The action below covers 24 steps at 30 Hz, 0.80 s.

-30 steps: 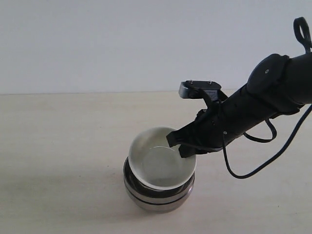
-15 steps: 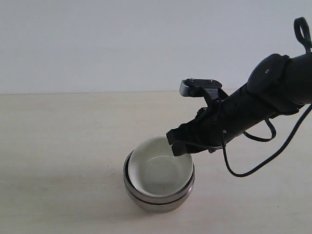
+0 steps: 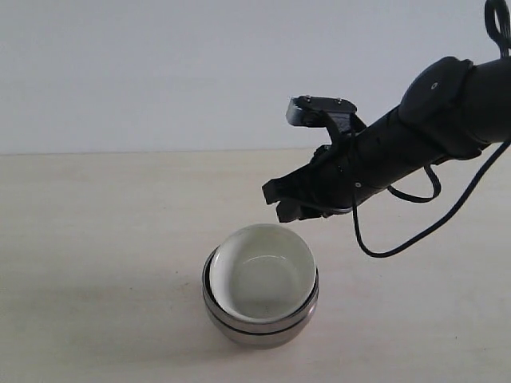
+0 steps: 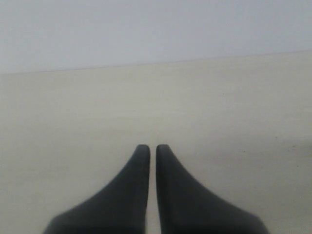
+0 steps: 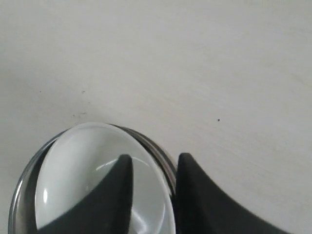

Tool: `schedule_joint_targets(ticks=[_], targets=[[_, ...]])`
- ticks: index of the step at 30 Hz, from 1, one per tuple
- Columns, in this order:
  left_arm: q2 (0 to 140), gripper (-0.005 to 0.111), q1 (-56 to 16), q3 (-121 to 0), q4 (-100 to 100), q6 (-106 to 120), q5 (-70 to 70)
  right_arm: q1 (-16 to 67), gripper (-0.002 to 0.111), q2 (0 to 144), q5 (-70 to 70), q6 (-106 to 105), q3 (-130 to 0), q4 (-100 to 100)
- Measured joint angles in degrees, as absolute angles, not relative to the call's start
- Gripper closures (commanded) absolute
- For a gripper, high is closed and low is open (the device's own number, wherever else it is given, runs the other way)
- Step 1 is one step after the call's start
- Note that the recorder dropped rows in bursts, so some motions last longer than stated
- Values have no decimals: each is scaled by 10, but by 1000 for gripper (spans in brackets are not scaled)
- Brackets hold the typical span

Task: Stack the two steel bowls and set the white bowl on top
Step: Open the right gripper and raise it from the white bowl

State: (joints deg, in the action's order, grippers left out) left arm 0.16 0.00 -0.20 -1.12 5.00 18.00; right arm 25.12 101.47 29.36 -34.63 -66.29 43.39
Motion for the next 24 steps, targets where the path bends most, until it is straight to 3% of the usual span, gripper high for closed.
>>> schedule_joint_targets(ticks=[24], targets=[[2,103,0,-2,-11,50,180,251,108,1062,307,-360,-666,435]])
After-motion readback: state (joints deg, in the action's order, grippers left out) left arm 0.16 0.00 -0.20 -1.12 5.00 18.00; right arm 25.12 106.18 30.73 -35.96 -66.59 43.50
